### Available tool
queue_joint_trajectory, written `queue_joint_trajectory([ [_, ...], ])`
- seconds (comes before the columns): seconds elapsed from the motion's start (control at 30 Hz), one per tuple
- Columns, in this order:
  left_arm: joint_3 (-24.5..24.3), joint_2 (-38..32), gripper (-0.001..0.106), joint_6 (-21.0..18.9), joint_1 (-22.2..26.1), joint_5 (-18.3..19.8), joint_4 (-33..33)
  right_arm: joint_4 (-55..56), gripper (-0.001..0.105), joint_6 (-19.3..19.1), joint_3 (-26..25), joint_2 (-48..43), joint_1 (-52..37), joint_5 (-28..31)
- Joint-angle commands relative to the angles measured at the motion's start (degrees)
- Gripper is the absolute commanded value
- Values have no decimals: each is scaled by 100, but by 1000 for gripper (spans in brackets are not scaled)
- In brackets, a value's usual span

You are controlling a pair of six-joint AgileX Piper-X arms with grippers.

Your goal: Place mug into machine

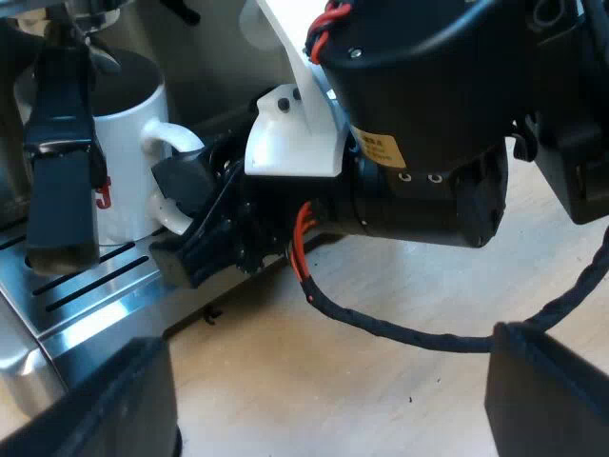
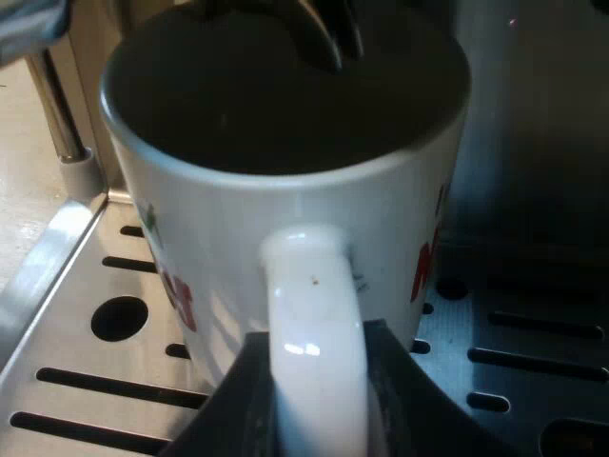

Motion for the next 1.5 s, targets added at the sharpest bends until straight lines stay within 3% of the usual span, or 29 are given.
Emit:
queue_joint_trajectory([
  [0.03, -18, -34, 68, 21, -15, 60, -12, -120, 0, 5, -85, -67, -30, 62],
  [0.3, -18, -34, 68, 21, -15, 60, -12, -120, 1, 5, -85, -67, -30, -159],
  [0.37, -18, -34, 68, 21, -15, 60, -12, -120, 9, 5, -85, -67, -30, -176],
  [0.43, -18, -34, 68, 21, -15, 60, -12, -120, 27, 5, -85, -67, -30, -228],
  [0.53, -18, -34, 68, 21, -15, 60, -12, -120, 43, 5, -85, -67, -30, -232],
  [0.6, -18, -34, 68, 21, -15, 60, -12, -120, 47, 5, -85, -67, -30, -232],
  [0.9, -18, -34, 68, 21, -15, 60, -12, -89, 47, 23, -41, -388, 174, 33],
  [1.13, -18, -34, 68, 21, -15, 60, -12, 1322, 47, 781, -34, -850, 248, 337],
  [1.5, -341, -34, 68, 21, -15, 60, 16, 1851, 47, 784, 391, -1843, 334, 337],
])
